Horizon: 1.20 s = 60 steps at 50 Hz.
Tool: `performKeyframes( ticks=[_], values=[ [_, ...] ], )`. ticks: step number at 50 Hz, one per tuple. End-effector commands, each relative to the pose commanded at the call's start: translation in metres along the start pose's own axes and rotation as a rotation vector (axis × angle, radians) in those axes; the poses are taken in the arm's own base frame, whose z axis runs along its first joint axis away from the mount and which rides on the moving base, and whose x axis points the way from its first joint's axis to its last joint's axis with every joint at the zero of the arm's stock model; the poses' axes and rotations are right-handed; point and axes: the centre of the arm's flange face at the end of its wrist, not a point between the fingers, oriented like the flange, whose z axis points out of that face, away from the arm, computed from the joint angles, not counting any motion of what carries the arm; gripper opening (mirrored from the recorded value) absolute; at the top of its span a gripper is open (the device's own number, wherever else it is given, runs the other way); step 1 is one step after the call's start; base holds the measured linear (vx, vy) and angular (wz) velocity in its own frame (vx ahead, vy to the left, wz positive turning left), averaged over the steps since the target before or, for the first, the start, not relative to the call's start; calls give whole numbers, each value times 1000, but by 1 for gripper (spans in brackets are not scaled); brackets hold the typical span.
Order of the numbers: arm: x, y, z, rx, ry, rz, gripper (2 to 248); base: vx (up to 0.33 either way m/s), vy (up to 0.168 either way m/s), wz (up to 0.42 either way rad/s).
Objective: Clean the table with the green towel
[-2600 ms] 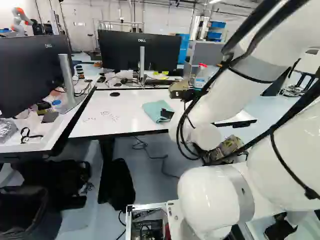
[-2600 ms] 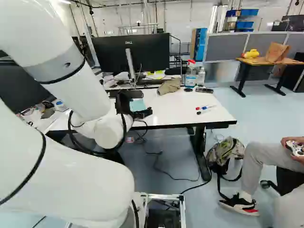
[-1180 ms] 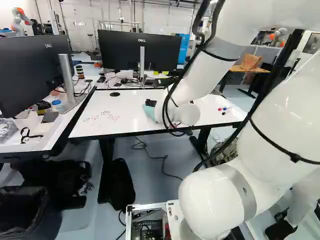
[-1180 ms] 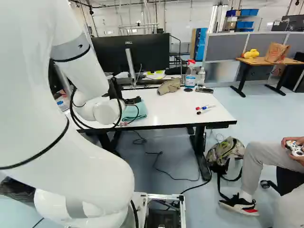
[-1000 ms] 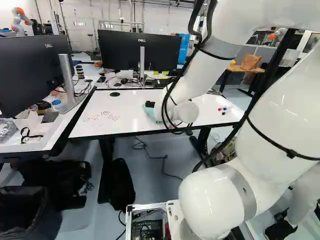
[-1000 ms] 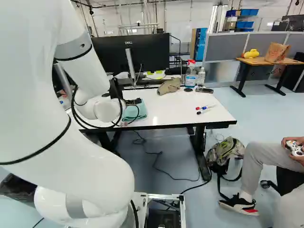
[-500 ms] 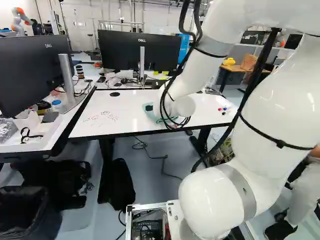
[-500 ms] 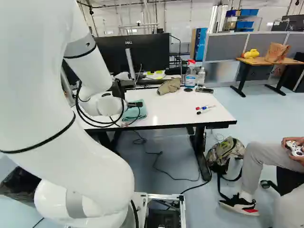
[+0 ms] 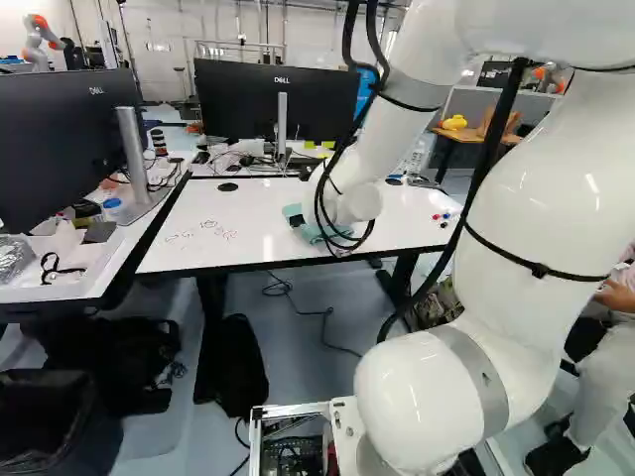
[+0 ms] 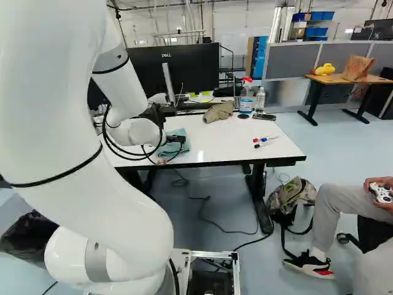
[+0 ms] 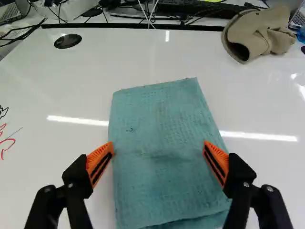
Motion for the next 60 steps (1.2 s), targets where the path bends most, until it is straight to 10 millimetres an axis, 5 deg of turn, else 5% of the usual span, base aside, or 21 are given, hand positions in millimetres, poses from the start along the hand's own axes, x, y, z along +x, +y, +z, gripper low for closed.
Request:
performKeyframes(
  ticks=[12, 13, 17, 18, 22, 23, 27, 28, 33, 34, 60],
  values=[
    [0, 0, 0, 0, 0, 0, 231, 0, 0, 0],
    [0, 0, 0, 0, 0, 0, 192, 0, 0, 0],
    [0, 0, 0, 0, 0, 0, 192, 0, 0, 0],
    [0, 0, 0, 0, 0, 0, 154, 0, 0, 0],
    [0, 0, 0, 0, 0, 0, 154, 0, 0, 0],
    [0, 0, 0, 0, 0, 0, 118, 0, 0, 0],
    [0, 0, 0, 0, 0, 0, 118, 0, 0, 0],
    [0, 0, 0, 0, 0, 0, 82, 0, 0, 0],
    [0, 0, 0, 0, 0, 0, 82, 0, 0, 0],
    [0, 0, 0, 0, 0, 0, 52, 0, 0, 0],
    [4, 0, -7, 0, 19, 0, 35, 0, 0, 0]
  ],
)
